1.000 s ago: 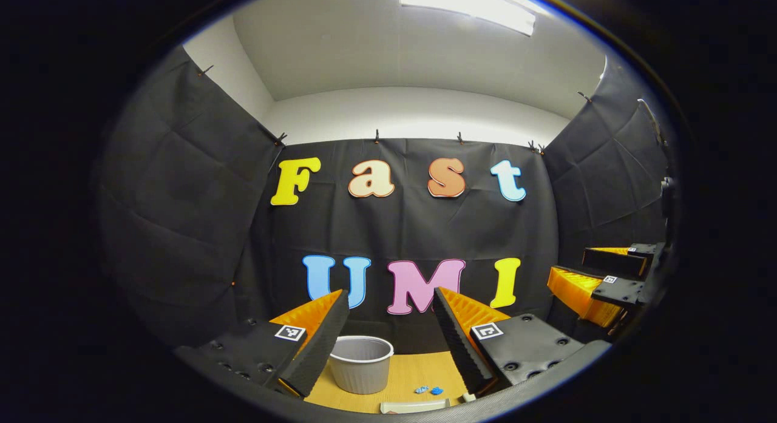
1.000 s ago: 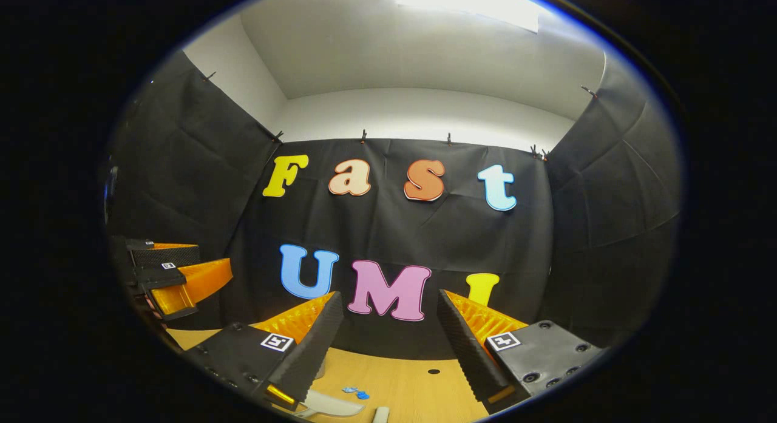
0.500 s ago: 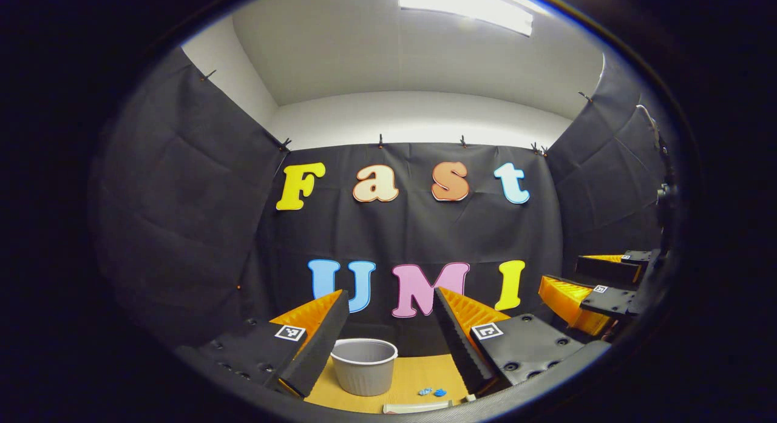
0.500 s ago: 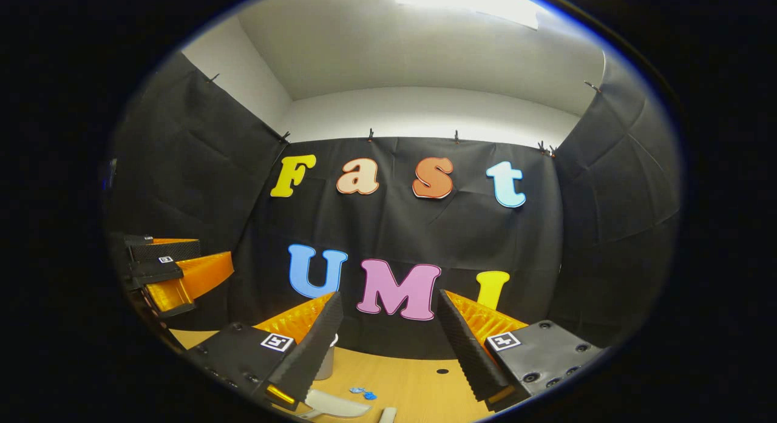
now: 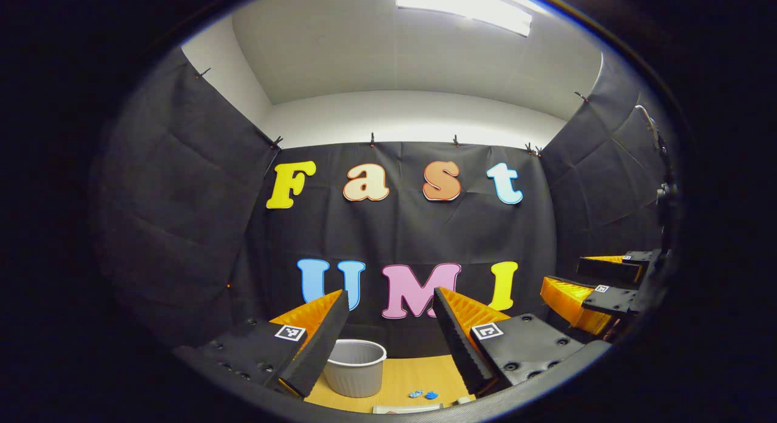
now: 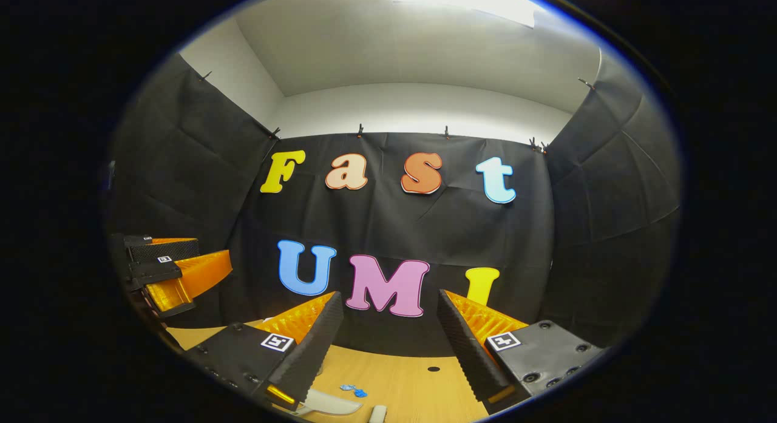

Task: Pick up the small broom and dustpan from the desktop, sweep the trash into the dustpan with the broom, and then empty the trash into the garbage bin.

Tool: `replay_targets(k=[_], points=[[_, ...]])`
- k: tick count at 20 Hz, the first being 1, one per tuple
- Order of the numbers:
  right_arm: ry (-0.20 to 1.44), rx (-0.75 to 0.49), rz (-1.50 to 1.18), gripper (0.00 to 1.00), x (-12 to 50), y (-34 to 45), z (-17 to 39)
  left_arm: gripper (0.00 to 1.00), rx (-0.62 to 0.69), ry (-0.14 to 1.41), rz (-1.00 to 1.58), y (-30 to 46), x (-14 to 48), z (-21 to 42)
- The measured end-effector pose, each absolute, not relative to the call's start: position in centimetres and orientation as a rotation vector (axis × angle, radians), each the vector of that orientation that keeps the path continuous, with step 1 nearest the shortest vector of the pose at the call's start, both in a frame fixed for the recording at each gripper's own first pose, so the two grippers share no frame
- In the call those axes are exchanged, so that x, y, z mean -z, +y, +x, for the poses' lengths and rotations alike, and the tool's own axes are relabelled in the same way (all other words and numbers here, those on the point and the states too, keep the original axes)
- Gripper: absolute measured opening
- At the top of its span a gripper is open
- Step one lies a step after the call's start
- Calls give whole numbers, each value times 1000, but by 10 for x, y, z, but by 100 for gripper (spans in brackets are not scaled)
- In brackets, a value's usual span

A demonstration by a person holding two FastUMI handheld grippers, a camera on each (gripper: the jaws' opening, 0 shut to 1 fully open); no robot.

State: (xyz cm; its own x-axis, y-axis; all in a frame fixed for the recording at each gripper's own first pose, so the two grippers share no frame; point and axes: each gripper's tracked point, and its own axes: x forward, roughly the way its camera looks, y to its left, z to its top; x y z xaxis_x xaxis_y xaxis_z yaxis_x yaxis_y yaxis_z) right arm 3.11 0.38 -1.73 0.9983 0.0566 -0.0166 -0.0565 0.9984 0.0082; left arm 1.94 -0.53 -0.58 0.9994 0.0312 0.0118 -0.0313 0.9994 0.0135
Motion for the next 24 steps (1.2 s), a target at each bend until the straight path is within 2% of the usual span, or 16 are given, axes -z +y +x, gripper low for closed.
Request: replay_targets(k=[6, 15, 18, 19, 24], points=[[37, -37, 10, 99, 29, 2, 33, 81, -12, 10, 34, -6, 17, 25], [85, -22, -4, 97, 56, 18, 40, 82, 41, 129, 29, -8, 65, 35], [154, -12, 3, 97, 85, 22, 43, 82, 127, 260, 8, -24, 109, 38], [187, -7, 14, 99, 97, 23, 44, 82, 138, 312, -14, -22, 125, 39], [379, 23, 40, 97, 172, 16, 43, 82, 141, 514, -100, -26, 185, 41]])
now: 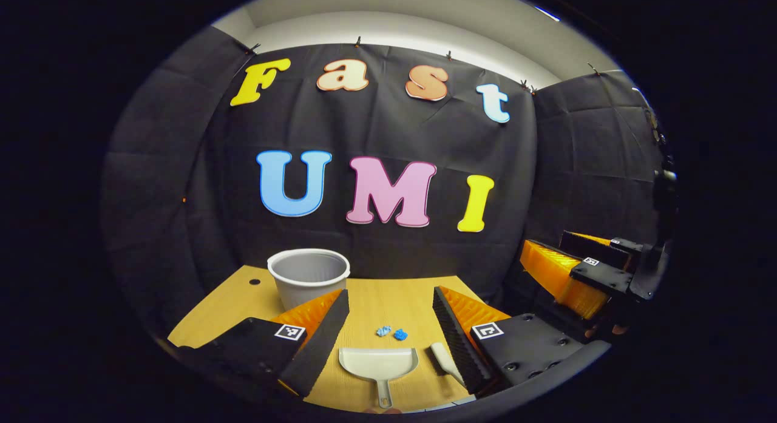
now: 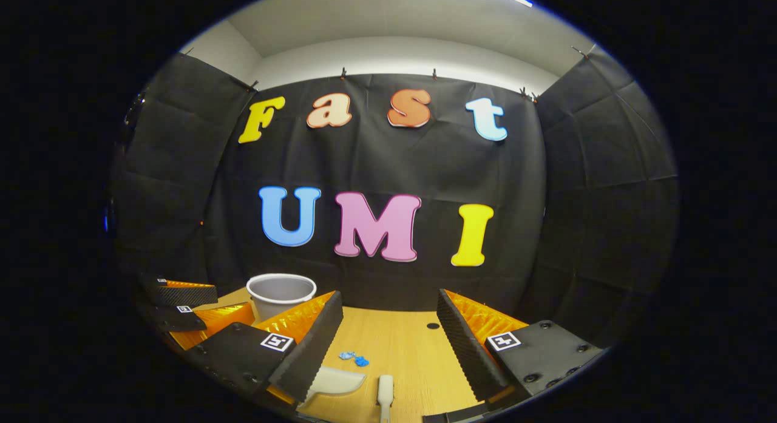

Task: Pick up the small broom and dustpan from the desktop, sweep the trash into the dustpan with the broom, and then empty the trash into the garbage bin.

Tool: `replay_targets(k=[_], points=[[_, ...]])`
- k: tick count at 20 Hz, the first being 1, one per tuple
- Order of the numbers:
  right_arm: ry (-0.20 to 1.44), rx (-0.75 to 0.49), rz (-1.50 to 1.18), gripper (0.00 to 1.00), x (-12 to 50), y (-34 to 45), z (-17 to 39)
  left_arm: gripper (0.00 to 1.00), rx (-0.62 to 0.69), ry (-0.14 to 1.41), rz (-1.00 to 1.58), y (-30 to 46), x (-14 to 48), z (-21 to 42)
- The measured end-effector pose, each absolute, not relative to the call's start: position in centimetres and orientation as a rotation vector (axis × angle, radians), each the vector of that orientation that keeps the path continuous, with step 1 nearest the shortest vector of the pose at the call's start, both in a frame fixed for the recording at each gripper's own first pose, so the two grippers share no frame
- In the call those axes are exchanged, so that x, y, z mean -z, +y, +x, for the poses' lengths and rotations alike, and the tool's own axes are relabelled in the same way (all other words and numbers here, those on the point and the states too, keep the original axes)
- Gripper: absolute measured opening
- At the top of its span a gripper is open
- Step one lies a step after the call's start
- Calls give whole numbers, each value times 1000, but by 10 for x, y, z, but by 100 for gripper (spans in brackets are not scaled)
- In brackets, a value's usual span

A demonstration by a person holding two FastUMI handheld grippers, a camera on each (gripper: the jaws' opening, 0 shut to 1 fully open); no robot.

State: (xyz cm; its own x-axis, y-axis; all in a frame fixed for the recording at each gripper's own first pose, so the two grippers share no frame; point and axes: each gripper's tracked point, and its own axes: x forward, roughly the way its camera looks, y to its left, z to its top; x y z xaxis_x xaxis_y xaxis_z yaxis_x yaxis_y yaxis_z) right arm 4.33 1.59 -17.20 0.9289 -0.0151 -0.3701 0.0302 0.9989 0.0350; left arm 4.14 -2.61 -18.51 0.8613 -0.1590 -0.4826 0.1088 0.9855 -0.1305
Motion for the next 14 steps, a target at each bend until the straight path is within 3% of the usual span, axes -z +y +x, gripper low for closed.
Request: replay_targets(k=[6, 7, 8, 14], points=[[682, -9, 172, 100, 284, 16, 38, 82, 94, 695, -81, -37, 253, 45], [736, -17, 192, 94, 304, 18, 36, 82, 88, 738, -85, -40, 269, 44], [798, -23, 210, 99, 325, 21, 32, 82, 81, 787, -84, -43, 283, 41], [1175, -40, 264, 98, 437, 28, -8, 84, 75, 1207, -93, -53, 372, -8]])
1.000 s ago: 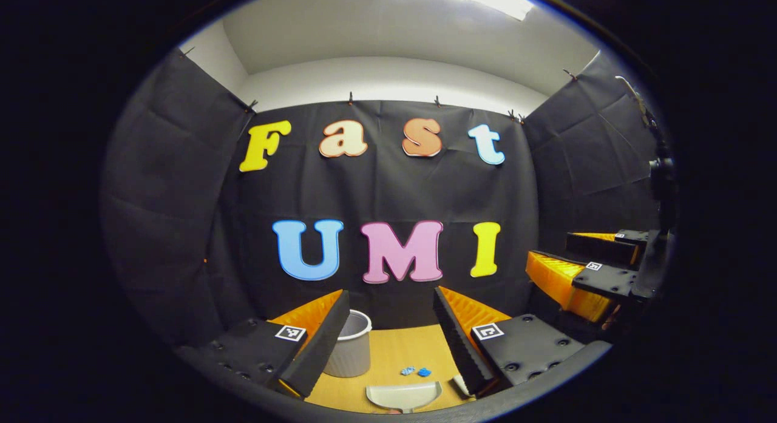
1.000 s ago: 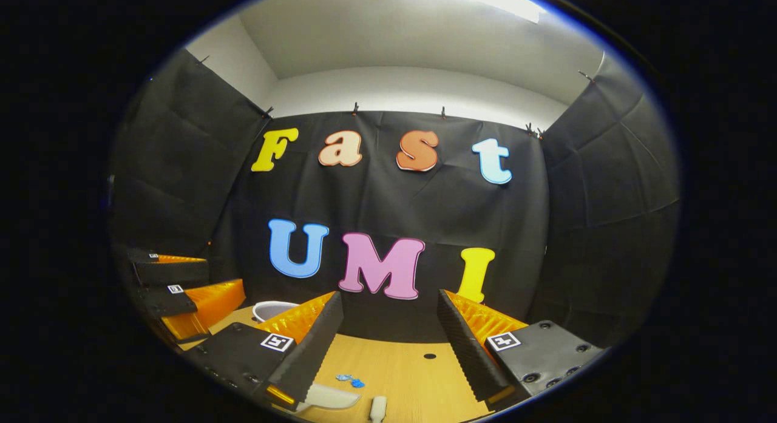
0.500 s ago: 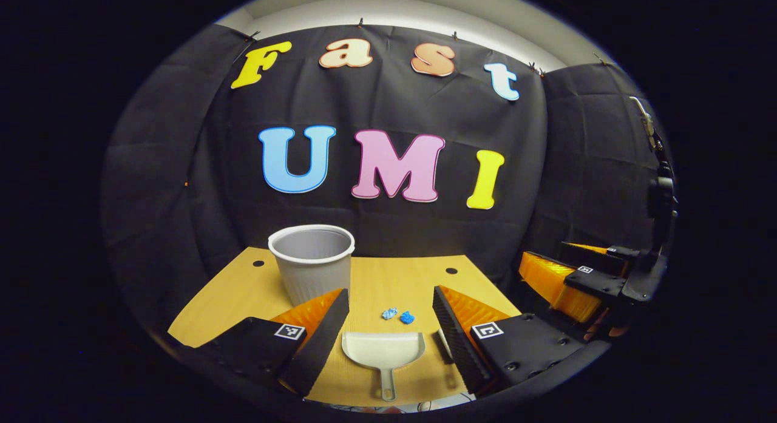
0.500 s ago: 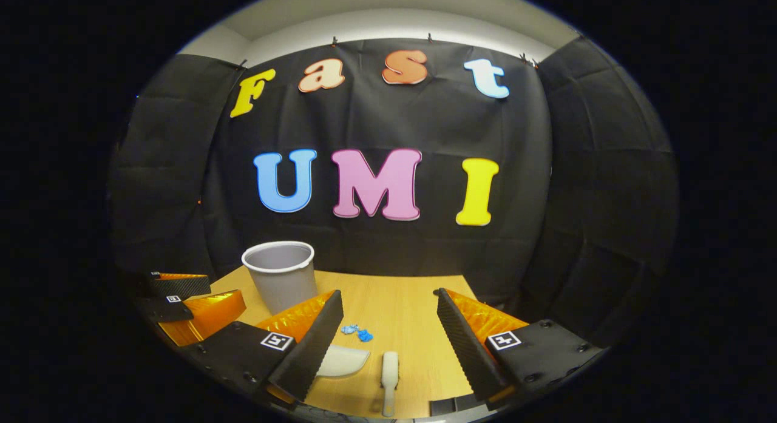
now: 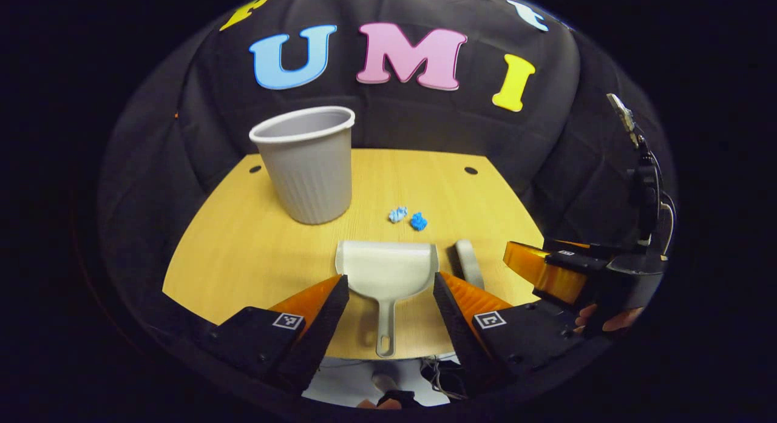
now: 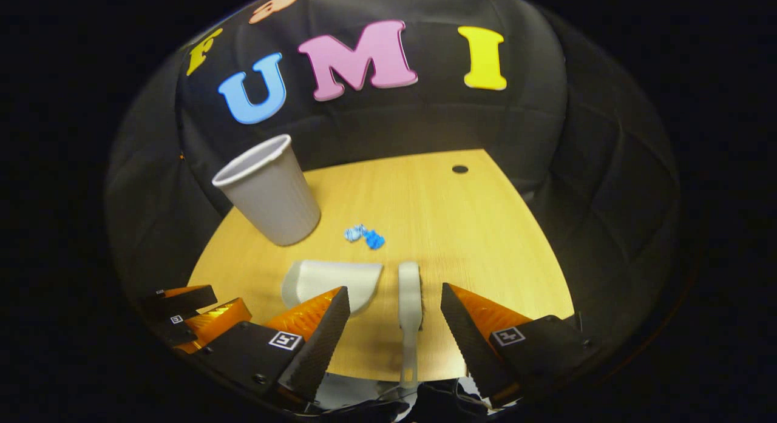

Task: Pick up the small broom and dustpan from the desktop, sweep the trash into the dustpan with the broom, and then empty the trash into the garbage bin.

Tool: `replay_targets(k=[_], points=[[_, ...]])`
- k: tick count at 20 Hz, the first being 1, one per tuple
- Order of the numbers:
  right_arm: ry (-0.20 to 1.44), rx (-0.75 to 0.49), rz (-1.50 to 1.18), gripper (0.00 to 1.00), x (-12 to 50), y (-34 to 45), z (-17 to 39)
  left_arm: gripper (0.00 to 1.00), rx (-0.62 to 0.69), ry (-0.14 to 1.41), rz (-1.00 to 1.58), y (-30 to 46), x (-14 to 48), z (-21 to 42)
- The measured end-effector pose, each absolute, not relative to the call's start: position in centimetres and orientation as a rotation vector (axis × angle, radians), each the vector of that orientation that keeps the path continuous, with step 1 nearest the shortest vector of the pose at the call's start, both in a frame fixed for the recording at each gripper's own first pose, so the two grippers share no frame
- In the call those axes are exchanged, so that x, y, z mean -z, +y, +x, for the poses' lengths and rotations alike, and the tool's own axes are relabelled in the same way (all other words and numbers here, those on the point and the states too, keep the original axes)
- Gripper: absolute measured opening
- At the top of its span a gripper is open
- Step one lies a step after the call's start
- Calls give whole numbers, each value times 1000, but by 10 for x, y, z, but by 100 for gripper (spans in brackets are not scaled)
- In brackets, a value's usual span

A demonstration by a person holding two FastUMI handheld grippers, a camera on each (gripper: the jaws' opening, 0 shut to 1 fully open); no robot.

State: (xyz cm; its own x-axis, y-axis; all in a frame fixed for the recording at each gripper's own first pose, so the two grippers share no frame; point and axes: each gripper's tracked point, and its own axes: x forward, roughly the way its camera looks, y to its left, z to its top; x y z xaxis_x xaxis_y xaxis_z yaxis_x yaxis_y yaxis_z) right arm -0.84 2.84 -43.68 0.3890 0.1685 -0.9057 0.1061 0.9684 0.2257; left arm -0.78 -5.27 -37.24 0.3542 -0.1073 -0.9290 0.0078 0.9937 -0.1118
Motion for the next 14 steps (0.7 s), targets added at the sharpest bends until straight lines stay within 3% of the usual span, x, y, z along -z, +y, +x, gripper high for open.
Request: replay_targets(k=[5, 6, 7, 8, 14], points=[[1515, -69, 241, 99, 522, 39, -59, 85, 100, 1480, -24, -51, 433, -29], [1574, -64, 255, 90, 533, 40, -65, 85, 104, 1519, -8, -50, 443, -27], [1623, -59, 264, 92, 545, 43, -70, 85, 107, 1556, 6, -49, 454, -25], [1687, -63, 257, 99, 558, 45, -76, 85, 107, 1594, 22, -47, 463, -25], [1801, -91, 125, 99, 594, 45, -77, 85, 89, 1737, 12, -45, 489, -7]])
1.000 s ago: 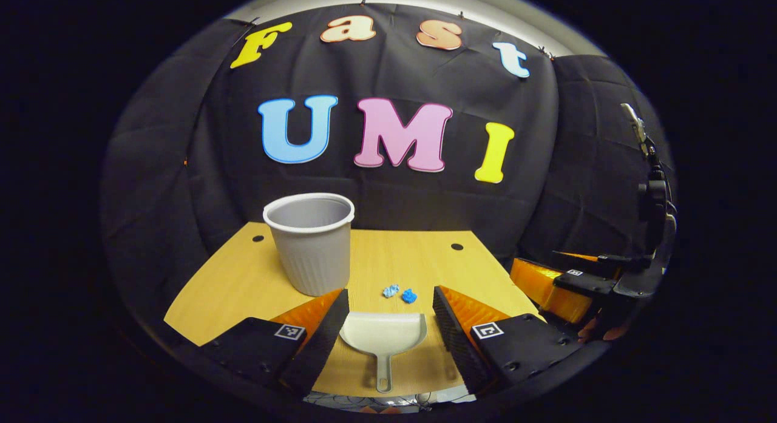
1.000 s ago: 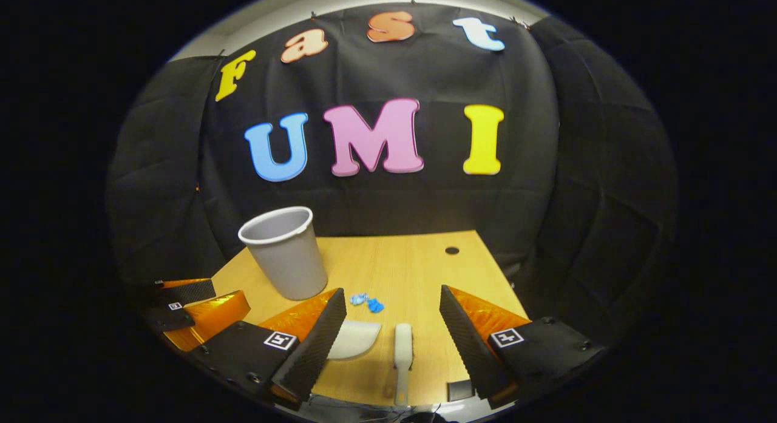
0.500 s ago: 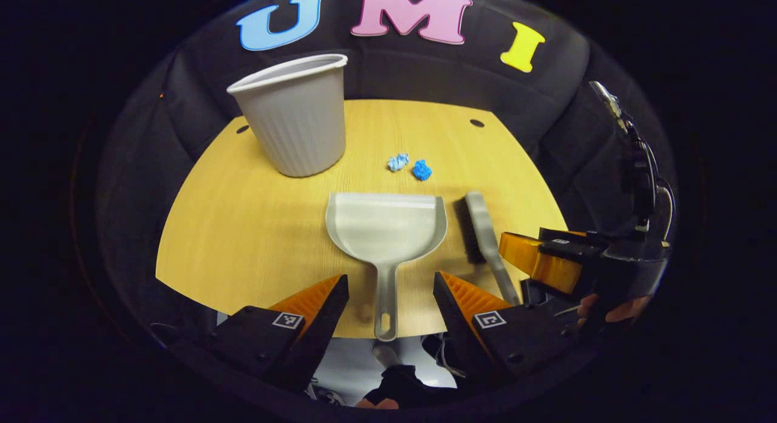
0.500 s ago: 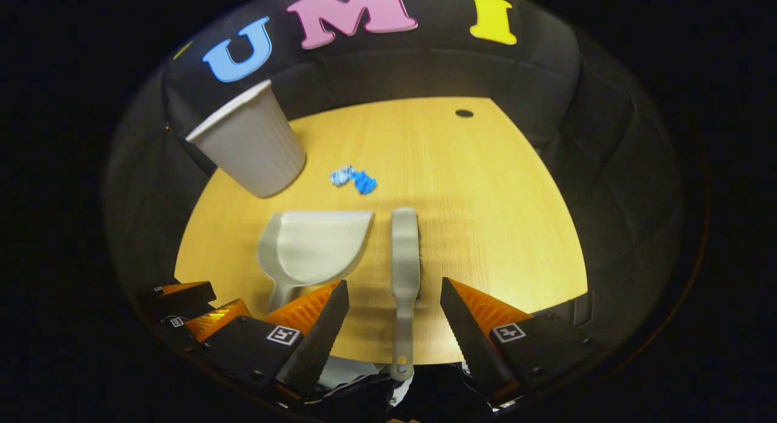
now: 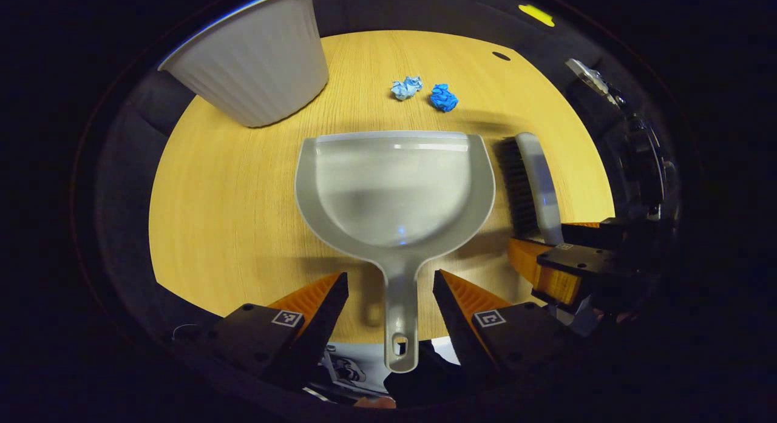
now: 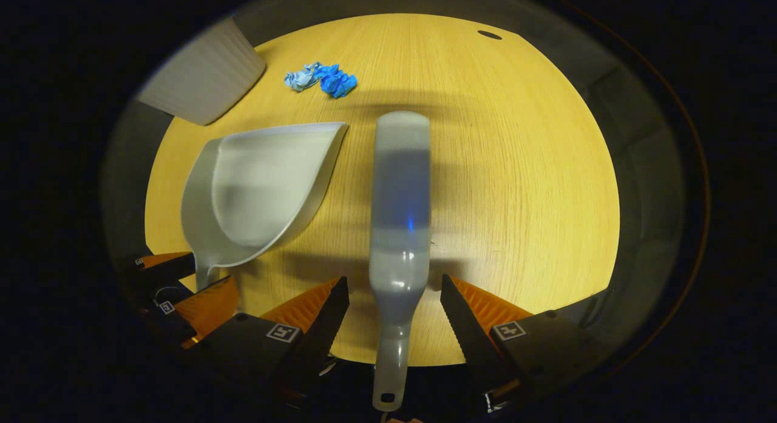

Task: Pick up the small broom and dustpan from the desktop, sweep the trash into the dustpan with the broom, and then empty the trash into the garbage bin.

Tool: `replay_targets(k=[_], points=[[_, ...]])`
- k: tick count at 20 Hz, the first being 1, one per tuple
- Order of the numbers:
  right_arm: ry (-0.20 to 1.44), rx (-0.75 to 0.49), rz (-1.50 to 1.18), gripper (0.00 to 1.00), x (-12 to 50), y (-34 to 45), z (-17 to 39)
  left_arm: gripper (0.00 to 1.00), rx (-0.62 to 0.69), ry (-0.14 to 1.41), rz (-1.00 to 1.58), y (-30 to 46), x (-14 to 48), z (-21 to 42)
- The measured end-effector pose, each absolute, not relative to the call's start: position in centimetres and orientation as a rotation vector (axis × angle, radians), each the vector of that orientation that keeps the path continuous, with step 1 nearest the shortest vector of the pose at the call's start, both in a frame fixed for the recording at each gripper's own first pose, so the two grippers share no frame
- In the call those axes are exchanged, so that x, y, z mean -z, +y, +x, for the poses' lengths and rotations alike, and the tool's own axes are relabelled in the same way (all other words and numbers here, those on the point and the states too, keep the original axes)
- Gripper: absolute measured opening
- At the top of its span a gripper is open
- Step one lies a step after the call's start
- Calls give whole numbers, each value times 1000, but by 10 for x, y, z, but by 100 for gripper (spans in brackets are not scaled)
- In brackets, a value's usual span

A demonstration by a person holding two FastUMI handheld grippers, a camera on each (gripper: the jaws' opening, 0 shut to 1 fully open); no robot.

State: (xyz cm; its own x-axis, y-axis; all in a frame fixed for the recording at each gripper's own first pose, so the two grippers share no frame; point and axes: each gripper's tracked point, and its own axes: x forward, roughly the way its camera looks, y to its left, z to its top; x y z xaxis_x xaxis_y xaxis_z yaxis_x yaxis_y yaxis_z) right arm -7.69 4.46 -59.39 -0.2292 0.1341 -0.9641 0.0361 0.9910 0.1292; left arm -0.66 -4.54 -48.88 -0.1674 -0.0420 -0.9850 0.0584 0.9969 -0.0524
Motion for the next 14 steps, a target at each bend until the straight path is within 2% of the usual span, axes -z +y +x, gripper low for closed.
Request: replay_targets(k=[10, 11, 12, 13, 14], points=[[1850, -101, 56, 99, 610, 39, -57, 85, 74, 1815, 54, -37, 518, 11], [1857, -96, 61, 98, 610, 40, -57, 85, 76, 1811, 67, -36, 522, 12], [1861, -89, 67, 89, 610, 40, -57, 85, 75, 1809, 76, -36, 525, 14], [1862, -84, 69, 86, 611, 41, -57, 85, 88, 1818, 64, -40, 528, 15], [1859, -80, 72, 90, 612, 42, -56, 83, 102, 1810, 49, -45, 530, 16]])
